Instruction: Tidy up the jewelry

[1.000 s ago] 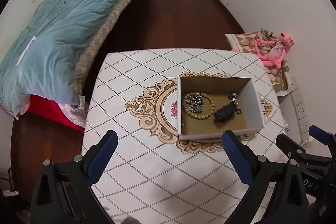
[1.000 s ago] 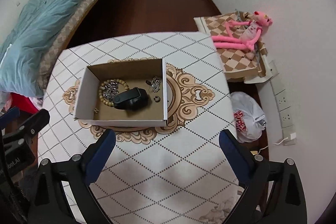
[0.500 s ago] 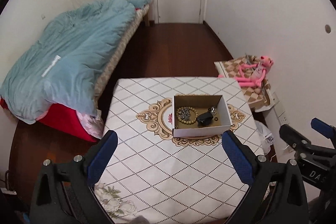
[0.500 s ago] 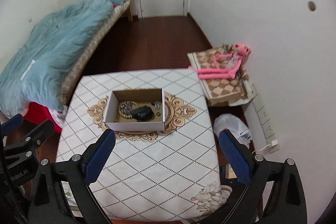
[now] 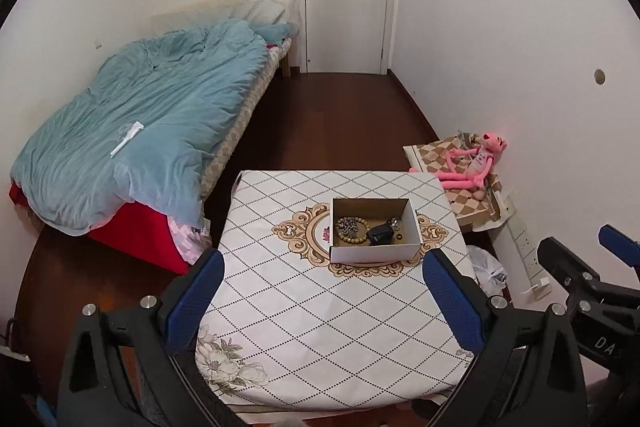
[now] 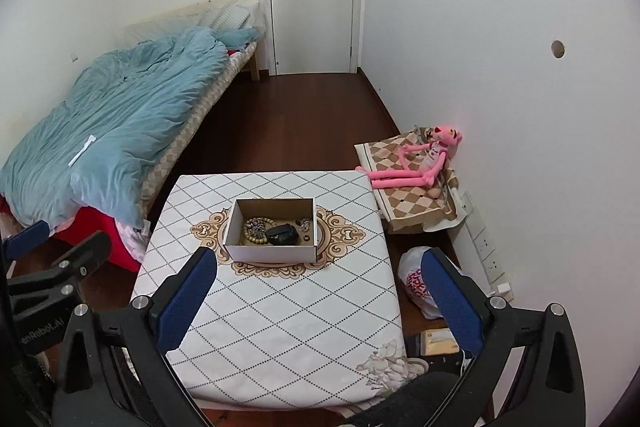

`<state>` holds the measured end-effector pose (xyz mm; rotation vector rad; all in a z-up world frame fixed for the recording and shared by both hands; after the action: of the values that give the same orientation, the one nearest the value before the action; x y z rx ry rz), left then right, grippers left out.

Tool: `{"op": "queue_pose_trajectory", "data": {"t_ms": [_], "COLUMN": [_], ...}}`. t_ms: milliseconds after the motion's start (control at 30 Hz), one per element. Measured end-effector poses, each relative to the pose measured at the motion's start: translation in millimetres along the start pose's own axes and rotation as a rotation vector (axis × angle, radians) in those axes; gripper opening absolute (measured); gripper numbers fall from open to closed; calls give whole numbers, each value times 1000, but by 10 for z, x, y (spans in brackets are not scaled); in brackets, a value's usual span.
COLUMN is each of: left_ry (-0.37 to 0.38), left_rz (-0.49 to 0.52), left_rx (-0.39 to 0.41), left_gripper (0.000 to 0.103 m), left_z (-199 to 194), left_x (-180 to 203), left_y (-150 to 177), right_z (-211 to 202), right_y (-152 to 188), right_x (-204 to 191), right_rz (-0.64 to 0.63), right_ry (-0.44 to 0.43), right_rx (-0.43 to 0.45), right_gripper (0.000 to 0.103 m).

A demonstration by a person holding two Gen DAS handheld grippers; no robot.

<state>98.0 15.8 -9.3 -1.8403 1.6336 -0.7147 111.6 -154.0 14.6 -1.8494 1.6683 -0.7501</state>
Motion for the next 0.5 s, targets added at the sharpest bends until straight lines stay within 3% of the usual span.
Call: {"op": "queue_pose_trajectory", "data": {"t_ms": [200, 500], "left_ry": [5, 7], "left_rz": [9, -14], "left_rx": [12, -33], "left_gripper": [101, 101], "left_z": [-101, 147], "left_x": [28, 47], "left_y": [30, -59], "right_z": [-98, 125], "right_y": [38, -70], "right_x": [2, 48], "right_rz": [-5, -2], "right_ry": [3, 13], "right_rx": [-1, -22], "right_gripper": [103, 103]}}
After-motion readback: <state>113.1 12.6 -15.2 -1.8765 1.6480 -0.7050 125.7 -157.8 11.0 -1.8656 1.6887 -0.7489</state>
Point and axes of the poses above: each gripper's, at about its wrist camera, not at the fingertips, and z roughly the way its jaws point, x to its right, y to its underside, the point moved 10 cm from there along z, roughly the way its jaws point
